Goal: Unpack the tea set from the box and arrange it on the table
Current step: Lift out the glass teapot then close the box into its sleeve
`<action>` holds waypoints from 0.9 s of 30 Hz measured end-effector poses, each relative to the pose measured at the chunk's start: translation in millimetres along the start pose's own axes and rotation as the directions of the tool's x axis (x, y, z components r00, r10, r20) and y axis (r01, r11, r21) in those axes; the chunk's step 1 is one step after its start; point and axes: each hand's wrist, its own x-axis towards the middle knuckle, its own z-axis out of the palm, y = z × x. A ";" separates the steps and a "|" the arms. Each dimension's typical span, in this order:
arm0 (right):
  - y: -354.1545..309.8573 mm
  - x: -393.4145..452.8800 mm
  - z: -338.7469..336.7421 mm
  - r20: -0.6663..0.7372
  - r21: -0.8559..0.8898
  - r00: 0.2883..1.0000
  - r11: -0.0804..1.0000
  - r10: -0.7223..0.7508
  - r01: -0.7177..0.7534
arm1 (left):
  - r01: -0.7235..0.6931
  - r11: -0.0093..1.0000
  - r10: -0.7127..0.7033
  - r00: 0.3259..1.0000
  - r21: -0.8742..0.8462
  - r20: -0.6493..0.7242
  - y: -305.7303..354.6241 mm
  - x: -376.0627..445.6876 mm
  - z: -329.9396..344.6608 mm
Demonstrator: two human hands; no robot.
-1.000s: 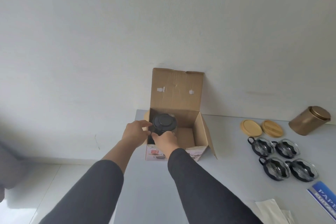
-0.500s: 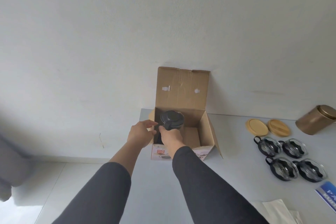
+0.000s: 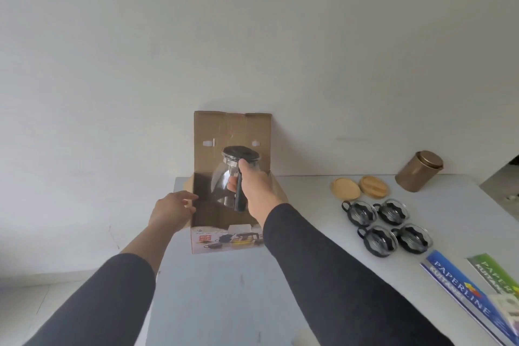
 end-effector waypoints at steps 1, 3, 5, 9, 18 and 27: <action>-8.3 -2.7 -9.3 0.001 0.008 1.000 1.000 -0.026 0.026 | 0.009 0.999 -0.009 1.000 0.031 -0.007 4.4 -1.7 0.1; -24.4 -8.1 -31.0 -0.050 0.021 0.997 0.998 -0.063 0.064 | 0.022 0.993 -0.015 0.998 0.120 -0.060 15.5 -5.8 3.6; -34.0 -9.9 -51.3 -0.153 0.032 0.984 0.995 -0.092 0.098 | 0.010 0.983 0.020 0.987 0.185 -0.158 29.2 -14.2 12.0; -40.0 -10.4 -89.6 -0.348 -0.050 0.925 0.988 -0.152 0.144 | -0.119 0.980 0.155 0.959 0.160 -0.235 67.5 -35.2 41.8; -29.4 1.6 -188.6 -0.403 -0.122 0.888 0.975 -0.222 0.188 | -0.093 0.979 0.116 0.985 0.179 -0.124 145.0 -64.2 137.2; 22.9 49.2 -267.2 -0.429 -0.207 0.874 0.967 -0.226 0.149 | 0.105 0.855 -0.024 0.986 0.508 -0.164 156.3 -69.3 190.5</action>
